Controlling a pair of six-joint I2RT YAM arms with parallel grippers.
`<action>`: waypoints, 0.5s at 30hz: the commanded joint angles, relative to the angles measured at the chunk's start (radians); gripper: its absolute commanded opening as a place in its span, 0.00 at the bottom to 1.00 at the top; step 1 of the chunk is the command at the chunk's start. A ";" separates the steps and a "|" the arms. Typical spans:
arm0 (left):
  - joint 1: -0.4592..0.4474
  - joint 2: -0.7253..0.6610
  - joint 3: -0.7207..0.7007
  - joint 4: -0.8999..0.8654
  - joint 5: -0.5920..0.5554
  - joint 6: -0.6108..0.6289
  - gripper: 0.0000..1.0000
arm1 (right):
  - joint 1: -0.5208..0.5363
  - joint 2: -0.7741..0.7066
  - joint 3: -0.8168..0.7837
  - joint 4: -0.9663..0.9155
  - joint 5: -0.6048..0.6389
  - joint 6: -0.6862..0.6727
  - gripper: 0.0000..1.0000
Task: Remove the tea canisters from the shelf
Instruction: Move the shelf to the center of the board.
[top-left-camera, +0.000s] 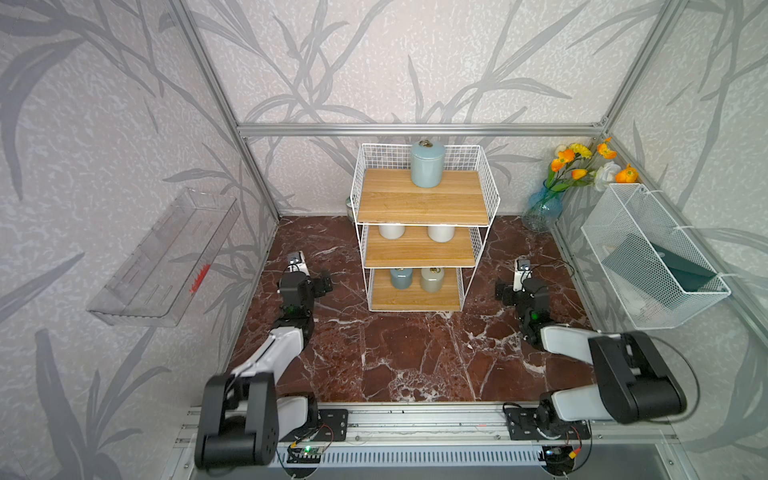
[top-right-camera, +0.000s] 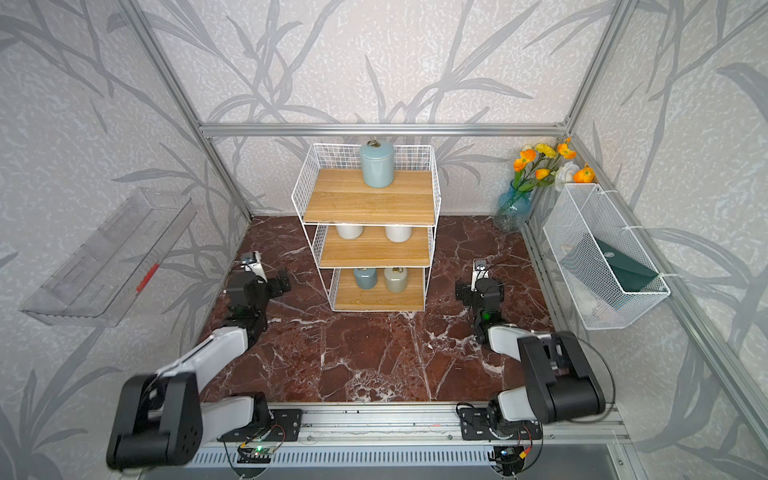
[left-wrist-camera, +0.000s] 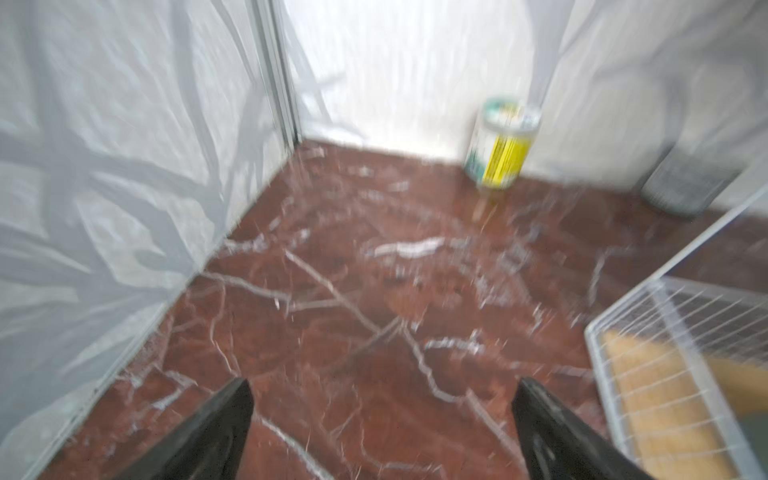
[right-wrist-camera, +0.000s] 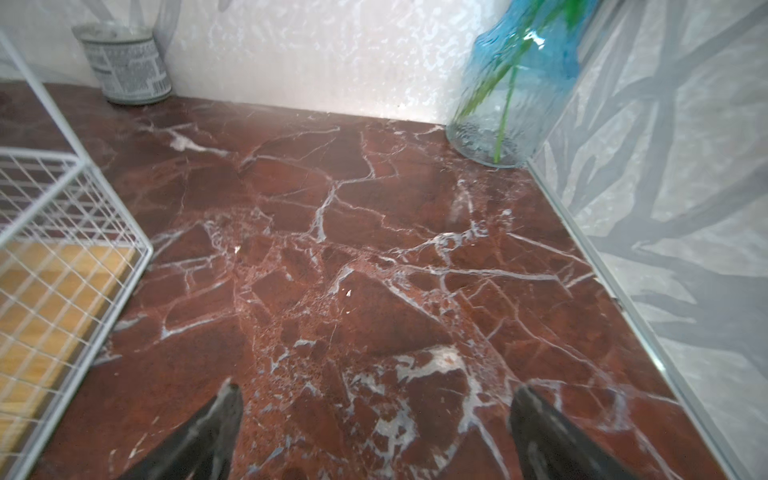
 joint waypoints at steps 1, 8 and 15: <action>0.005 -0.273 0.073 -0.226 0.046 -0.113 1.00 | -0.059 -0.251 0.143 -0.354 -0.024 0.199 0.99; -0.007 -0.605 0.078 -0.551 0.343 -0.181 0.98 | -0.040 -0.520 0.143 -0.479 -0.402 0.380 0.93; -0.106 -0.707 -0.054 -0.593 0.348 -0.320 0.85 | 0.385 -0.568 0.161 -0.690 -0.089 0.206 0.87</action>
